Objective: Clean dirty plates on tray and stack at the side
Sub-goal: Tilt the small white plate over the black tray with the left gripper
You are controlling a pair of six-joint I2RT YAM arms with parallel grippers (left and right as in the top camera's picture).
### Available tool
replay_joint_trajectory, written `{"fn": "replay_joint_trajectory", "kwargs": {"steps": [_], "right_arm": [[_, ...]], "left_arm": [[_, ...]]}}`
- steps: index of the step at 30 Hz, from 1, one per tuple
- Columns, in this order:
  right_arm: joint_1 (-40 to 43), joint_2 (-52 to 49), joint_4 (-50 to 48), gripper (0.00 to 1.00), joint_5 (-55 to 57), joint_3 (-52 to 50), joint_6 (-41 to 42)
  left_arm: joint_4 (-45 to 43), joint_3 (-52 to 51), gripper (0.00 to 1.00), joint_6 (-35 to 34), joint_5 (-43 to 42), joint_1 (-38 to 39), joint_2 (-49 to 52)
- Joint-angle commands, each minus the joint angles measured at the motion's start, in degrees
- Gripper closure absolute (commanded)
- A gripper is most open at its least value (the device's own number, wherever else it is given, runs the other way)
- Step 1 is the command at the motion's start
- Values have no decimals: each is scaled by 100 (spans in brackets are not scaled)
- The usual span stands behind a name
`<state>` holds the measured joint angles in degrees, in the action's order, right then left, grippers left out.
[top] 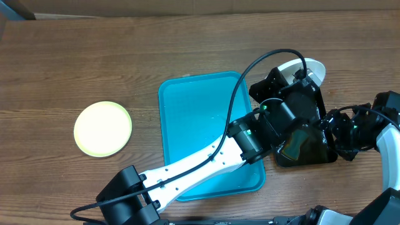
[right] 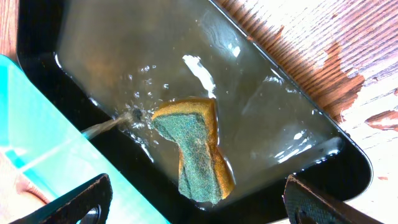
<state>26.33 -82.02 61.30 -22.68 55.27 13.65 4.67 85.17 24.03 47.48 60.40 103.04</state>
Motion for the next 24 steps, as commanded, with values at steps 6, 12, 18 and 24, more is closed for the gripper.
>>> {"fn": "replay_joint_trajectory", "kwargs": {"steps": [6,12,18,24], "right_arm": [[33,48,-11,10,-35,-20,-44],[33,48,-20,10,-35,-20,-44],[33,48,-28,10,-35,-20,-42],[33,48,-35,10,-37,-20,-39]], "left_arm": [[-162,131,96,822,225,144,74],[-332,131,96,828,275,262,74],[-101,131,96,83,396,269,79],[9,131,96,278,455,321,81]]}}
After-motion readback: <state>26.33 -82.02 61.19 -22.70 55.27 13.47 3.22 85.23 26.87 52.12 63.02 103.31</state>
